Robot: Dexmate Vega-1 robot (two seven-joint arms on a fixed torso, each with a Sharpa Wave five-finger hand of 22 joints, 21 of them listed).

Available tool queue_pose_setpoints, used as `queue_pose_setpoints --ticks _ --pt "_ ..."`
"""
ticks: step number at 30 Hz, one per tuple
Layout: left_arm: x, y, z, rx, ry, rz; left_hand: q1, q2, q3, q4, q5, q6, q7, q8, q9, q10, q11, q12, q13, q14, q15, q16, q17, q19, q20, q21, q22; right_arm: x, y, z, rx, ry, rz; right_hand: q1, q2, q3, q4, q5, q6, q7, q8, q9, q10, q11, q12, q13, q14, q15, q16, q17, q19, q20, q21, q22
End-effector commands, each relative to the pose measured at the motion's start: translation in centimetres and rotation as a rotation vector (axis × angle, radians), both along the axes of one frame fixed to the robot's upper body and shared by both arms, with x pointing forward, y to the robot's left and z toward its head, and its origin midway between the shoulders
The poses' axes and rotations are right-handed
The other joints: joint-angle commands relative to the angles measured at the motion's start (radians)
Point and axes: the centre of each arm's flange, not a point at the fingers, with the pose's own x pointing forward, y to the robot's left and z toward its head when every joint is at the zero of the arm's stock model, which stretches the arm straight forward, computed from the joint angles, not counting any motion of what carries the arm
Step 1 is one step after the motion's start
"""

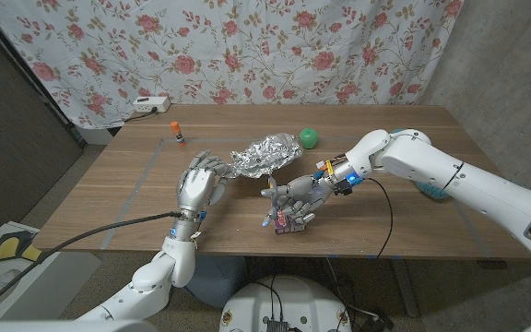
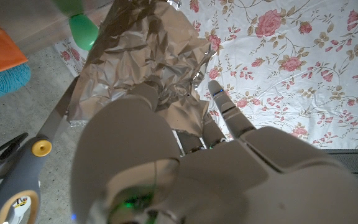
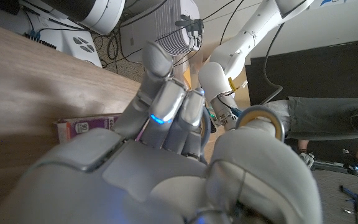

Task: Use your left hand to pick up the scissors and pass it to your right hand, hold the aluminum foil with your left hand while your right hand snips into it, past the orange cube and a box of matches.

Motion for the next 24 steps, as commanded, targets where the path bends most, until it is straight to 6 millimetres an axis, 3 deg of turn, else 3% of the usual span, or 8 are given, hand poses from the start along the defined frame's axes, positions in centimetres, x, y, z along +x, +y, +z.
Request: queue_pose_setpoints --ticks 1,8,21,24 --pt "-0.22 -0.11 -0.28 -0.002 0.002 0.001 0.012 -0.004 -0.006 -0.001 0.000 0.012 -0.001 0.003 0.000 0.008 -0.001 -0.004 0.007 0.025 -0.019 -0.006 0.005 0.004 -0.003 0.007 0.002 -0.36 0.06 0.01 0.037 -0.008 -0.011 0.028 0.009 0.006 -0.012 -0.008 0.139 0.118 0.001 0.005 -0.001 -0.009 -0.001 0.003 0.010 0.001 -0.002 0.002 -0.012 -0.001 0.008 0.010" --pt "-0.49 -0.05 -0.38 0.002 0.001 0.002 0.012 -0.004 -0.008 -0.001 -0.001 0.013 -0.001 0.003 0.000 0.010 0.001 -0.006 0.009 0.027 -0.021 -0.006 0.007 0.004 -0.003 0.008 0.002 -0.44 0.07 -0.16 0.042 -0.002 -0.012 0.048 0.016 0.013 -0.021 -0.020 0.148 0.115 0.000 0.008 0.001 -0.010 -0.002 0.003 0.010 0.001 -0.004 0.001 -0.012 0.001 0.009 0.005" --pt "-0.60 0.10 -0.46 -0.001 0.003 0.004 0.013 -0.004 -0.008 -0.001 -0.001 0.013 -0.001 0.002 -0.001 0.012 0.000 -0.011 0.012 0.029 -0.019 -0.010 0.008 0.004 -0.002 0.009 0.002 -0.25 -0.01 -0.70 0.041 0.017 -0.023 0.031 0.018 0.001 -0.009 -0.039 0.159 0.111 -0.003 0.013 0.007 -0.011 -0.002 0.003 0.013 0.001 -0.005 0.001 -0.010 -0.001 0.021 0.008" --pt "-0.56 0.07 -0.47 0.001 0.004 0.003 0.013 -0.004 -0.008 -0.001 -0.001 0.013 -0.001 0.001 -0.002 0.013 0.000 -0.011 0.013 0.030 -0.019 -0.010 0.009 0.004 -0.002 0.010 0.002 -0.26 -0.01 -0.73 0.042 0.009 -0.029 0.066 0.044 0.023 -0.022 -0.037 0.162 0.105 -0.004 0.017 0.006 -0.011 -0.002 0.002 0.015 0.000 -0.004 0.001 -0.023 -0.003 0.017 0.006"
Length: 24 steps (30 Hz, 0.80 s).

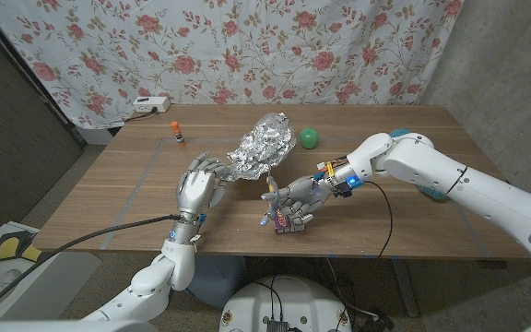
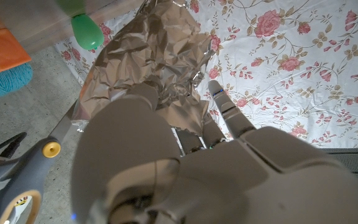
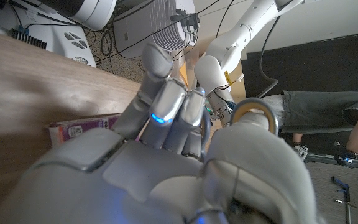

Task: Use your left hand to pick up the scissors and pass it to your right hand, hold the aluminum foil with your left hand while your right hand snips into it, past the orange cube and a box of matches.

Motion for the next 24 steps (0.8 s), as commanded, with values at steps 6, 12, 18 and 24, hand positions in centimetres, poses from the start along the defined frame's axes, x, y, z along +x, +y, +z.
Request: queue_pose_setpoints --ticks 6,12,18,24 --pt "-0.01 0.01 -0.09 0.004 0.003 0.000 0.010 0.000 0.000 -0.001 -0.001 0.014 -0.001 0.001 0.003 0.013 0.000 -0.003 0.004 0.029 -0.021 -0.004 0.003 0.003 -0.002 0.006 0.002 -0.02 -0.05 -0.11 0.010 -0.011 -0.021 0.148 0.054 0.099 -0.061 -0.013 0.161 0.095 0.001 0.021 -0.014 -0.007 -0.004 0.002 0.004 -0.002 -0.004 0.003 -0.048 -0.004 0.007 0.010" --pt "0.02 0.06 -0.18 0.003 0.005 0.000 0.011 0.000 -0.002 -0.002 -0.002 0.016 -0.001 0.001 0.003 0.017 0.000 -0.005 0.007 0.030 -0.022 -0.005 0.006 0.003 -0.002 0.008 0.001 -0.09 -0.06 -0.04 0.014 -0.015 -0.033 0.230 0.062 0.211 -0.071 -0.026 0.188 0.065 0.008 0.047 -0.028 -0.008 -0.005 0.002 -0.014 -0.002 -0.010 0.002 -0.083 -0.004 0.018 0.018" --pt "0.00 0.09 -0.29 0.000 0.006 -0.004 0.012 -0.001 -0.003 -0.002 -0.003 0.017 -0.001 0.001 0.002 0.019 0.000 -0.008 0.009 0.032 -0.021 -0.005 0.007 0.003 -0.003 0.009 0.001 -0.16 0.09 -0.15 0.014 -0.006 -0.041 0.250 0.063 0.264 -0.063 -0.027 0.219 0.043 0.018 0.060 -0.034 -0.006 -0.005 0.002 -0.019 -0.002 -0.012 0.002 -0.093 -0.004 0.026 0.017" --pt "-0.05 0.18 -0.39 0.000 0.008 -0.005 0.014 -0.002 -0.005 -0.004 -0.004 0.017 -0.001 0.000 0.002 0.024 0.000 -0.010 0.012 0.035 -0.023 -0.005 0.011 0.003 -0.003 0.010 0.001 -0.09 0.38 -0.81 0.004 0.028 -0.045 0.244 0.067 0.304 -0.044 -0.030 0.239 0.037 0.018 0.067 -0.035 -0.006 -0.004 0.002 -0.022 -0.002 -0.014 0.001 -0.095 -0.004 0.037 0.017"
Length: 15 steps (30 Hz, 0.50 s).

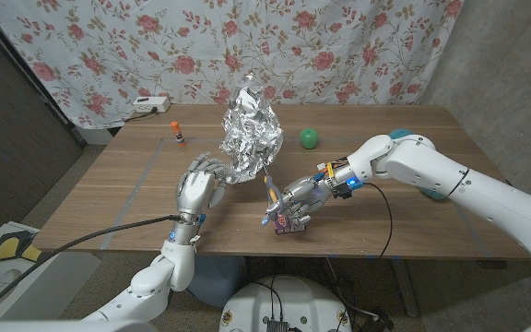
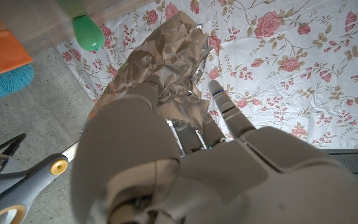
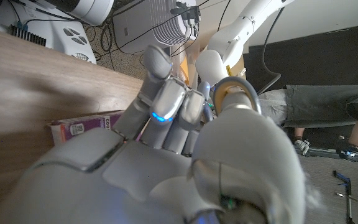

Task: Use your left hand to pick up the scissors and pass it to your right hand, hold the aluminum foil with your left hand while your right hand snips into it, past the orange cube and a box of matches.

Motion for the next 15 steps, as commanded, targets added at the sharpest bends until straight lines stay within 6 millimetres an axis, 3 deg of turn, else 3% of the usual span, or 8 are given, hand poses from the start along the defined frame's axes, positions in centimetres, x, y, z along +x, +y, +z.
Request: queue_pose_setpoints --ticks 1,3,4,5,7,10,15 --pt "-0.06 0.14 -0.24 -0.002 0.004 -0.003 0.014 0.000 -0.005 -0.003 -0.004 0.007 -0.001 0.000 0.002 0.014 0.000 -0.003 0.004 0.016 -0.013 -0.007 0.005 0.003 -0.003 0.006 0.002 0.00 0.41 -0.79 -0.010 0.029 -0.009 0.010 0.017 0.038 0.007 0.000 0.133 0.080 0.008 0.008 -0.018 -0.014 0.000 0.002 -0.001 0.000 -0.003 0.001 -0.007 -0.035 0.008 0.001" --pt "-0.06 0.15 -0.25 -0.002 0.007 -0.005 0.013 0.000 -0.005 -0.002 -0.004 0.007 -0.001 0.000 0.002 0.014 0.000 -0.004 0.005 0.016 -0.013 -0.008 0.006 0.002 -0.003 0.007 0.002 0.00 0.47 -0.86 -0.012 0.029 -0.012 0.024 0.019 0.072 0.008 0.005 0.135 0.076 0.008 0.015 -0.019 -0.014 0.000 0.002 -0.002 0.000 -0.003 0.001 -0.017 -0.035 0.007 -0.003" --pt "-0.07 0.14 -0.26 0.000 0.005 -0.005 0.013 0.000 -0.005 -0.002 -0.004 0.007 -0.001 0.000 0.002 0.014 0.000 -0.005 0.005 0.017 -0.013 -0.008 0.006 0.002 -0.003 0.007 0.002 0.00 0.49 -0.87 -0.012 0.034 -0.011 0.041 0.016 0.122 0.010 0.011 0.141 0.070 0.007 0.025 -0.020 -0.014 0.000 0.002 -0.004 0.000 -0.004 0.001 -0.027 -0.035 0.014 -0.002" --pt "-0.08 0.14 -0.27 -0.001 0.006 -0.006 0.013 0.000 -0.005 -0.002 -0.004 0.007 -0.001 -0.001 0.002 0.014 0.000 -0.006 0.005 0.017 -0.013 -0.009 0.006 0.002 -0.003 0.007 0.002 -0.01 0.51 -0.89 -0.012 0.036 -0.014 0.046 0.013 0.144 0.012 0.013 0.142 0.069 0.006 0.031 -0.021 -0.013 0.000 0.002 -0.006 0.000 -0.004 0.002 -0.029 -0.035 0.020 0.000" --pt "-0.11 0.14 -0.31 -0.001 0.006 -0.007 0.014 -0.001 -0.006 -0.003 -0.004 0.007 -0.001 -0.001 0.002 0.014 0.000 -0.007 0.006 0.018 -0.014 -0.009 0.007 0.002 -0.002 0.008 0.001 -0.01 0.52 -0.90 -0.012 0.028 -0.013 0.049 0.012 0.161 0.013 0.014 0.146 0.067 0.007 0.036 -0.022 -0.013 0.000 0.002 -0.007 0.000 -0.004 0.002 -0.030 -0.035 0.027 0.004" --pt "-0.15 0.18 -0.38 -0.001 0.008 -0.005 0.014 0.000 -0.006 -0.003 -0.004 0.008 -0.001 -0.001 0.002 0.015 0.000 -0.008 0.007 0.018 -0.014 -0.010 0.007 0.003 -0.003 0.008 0.001 0.00 0.52 -0.90 -0.009 0.026 -0.019 0.056 0.005 0.210 0.013 0.016 0.148 0.068 0.009 0.057 -0.026 -0.013 0.000 0.002 -0.011 0.000 -0.004 0.002 -0.041 -0.034 0.034 -0.004" --pt "-0.20 0.32 -0.40 -0.003 0.009 -0.004 0.014 0.000 -0.006 -0.002 -0.005 0.009 -0.001 -0.001 0.002 0.016 -0.001 -0.009 0.009 0.018 -0.012 -0.012 0.007 0.002 -0.003 0.008 0.001 -0.02 0.59 -0.86 -0.001 0.029 -0.023 0.058 0.005 0.249 0.014 0.018 0.156 0.076 0.013 0.076 -0.028 -0.013 0.000 0.002 -0.012 0.000 -0.004 0.002 -0.048 -0.035 0.043 -0.012"
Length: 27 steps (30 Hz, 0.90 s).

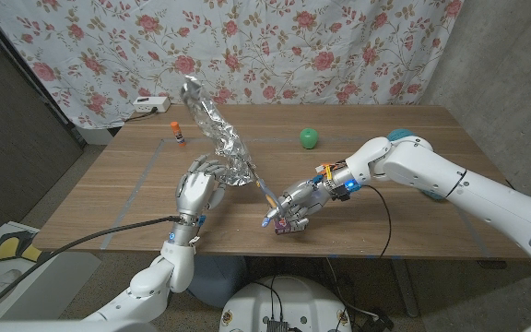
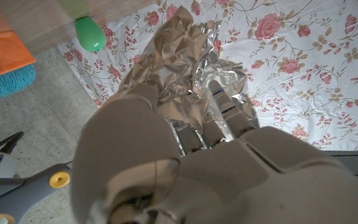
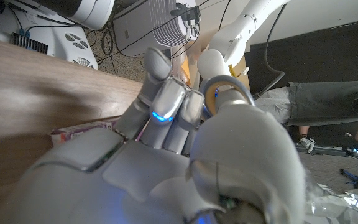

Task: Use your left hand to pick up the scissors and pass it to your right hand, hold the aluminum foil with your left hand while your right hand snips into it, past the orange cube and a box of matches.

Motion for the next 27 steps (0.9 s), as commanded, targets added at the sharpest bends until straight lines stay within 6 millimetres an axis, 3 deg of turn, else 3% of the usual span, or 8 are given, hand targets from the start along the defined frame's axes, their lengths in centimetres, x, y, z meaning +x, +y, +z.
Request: queue_pose_setpoints --ticks 1,4,5,16,27 --pt "-0.1 0.2 -0.1 -0.004 0.004 0.000 0.011 0.002 -0.003 0.001 0.000 0.009 -0.001 -0.001 0.003 0.011 -0.003 -0.003 0.003 0.018 -0.016 -0.003 0.003 0.003 -0.004 0.009 0.003 0.0 0.2 -0.2 0.007 0.010 -0.007 0.010 0.004 0.054 0.010 0.011 0.104 0.076 0.006 0.020 -0.022 -0.016 0.000 0.002 -0.001 -0.001 0.000 0.001 -0.005 -0.055 0.015 0.000" --pt "-0.1 0.3 -0.1 -0.014 0.005 -0.003 0.011 0.003 -0.002 0.001 0.000 0.009 -0.001 -0.001 0.002 0.012 -0.003 -0.004 0.004 0.018 -0.015 -0.005 0.003 0.002 -0.003 0.009 0.003 0.0 0.2 -0.3 0.014 0.016 -0.013 0.008 0.002 0.067 0.010 0.012 0.106 0.076 0.007 0.028 -0.023 -0.016 0.000 0.002 0.000 -0.001 0.000 0.001 -0.007 -0.055 0.021 0.000" --pt "-0.1 0.4 -0.1 -0.013 0.005 -0.002 0.011 0.002 -0.003 0.001 -0.001 0.009 -0.001 -0.002 0.002 0.013 -0.002 -0.005 0.005 0.019 -0.016 -0.004 0.004 0.002 -0.003 0.010 0.003 0.1 0.2 -0.3 0.013 0.014 -0.015 0.002 0.000 0.085 0.011 0.014 0.111 0.079 0.010 0.041 -0.022 -0.016 0.000 0.001 0.002 -0.001 0.000 0.001 0.002 -0.055 0.032 -0.005" --pt "0.4 0.6 0.0 -0.036 0.024 -0.010 0.016 0.001 -0.007 -0.004 -0.003 0.011 -0.001 -0.002 0.003 0.019 -0.001 -0.008 0.009 0.021 -0.019 -0.004 0.010 0.002 -0.004 0.012 0.003 0.3 0.2 -0.4 0.018 0.030 -0.021 -0.027 -0.011 0.138 0.005 0.015 0.115 0.081 0.007 0.075 -0.015 -0.016 0.000 0.002 0.009 -0.001 0.001 0.001 -0.010 -0.054 0.056 -0.025" --pt "1.0 1.3 0.5 -0.038 0.030 -0.020 0.016 0.002 -0.008 -0.003 -0.003 0.011 0.000 -0.004 0.002 0.020 0.001 -0.013 0.013 0.021 -0.018 -0.009 0.011 0.000 -0.001 0.013 0.003 0.6 0.6 0.0 0.048 0.027 -0.026 -0.040 -0.013 0.159 0.000 0.014 0.121 0.082 0.001 0.078 -0.012 -0.016 0.000 0.001 0.013 -0.001 0.001 0.001 -0.003 -0.054 0.071 -0.037"
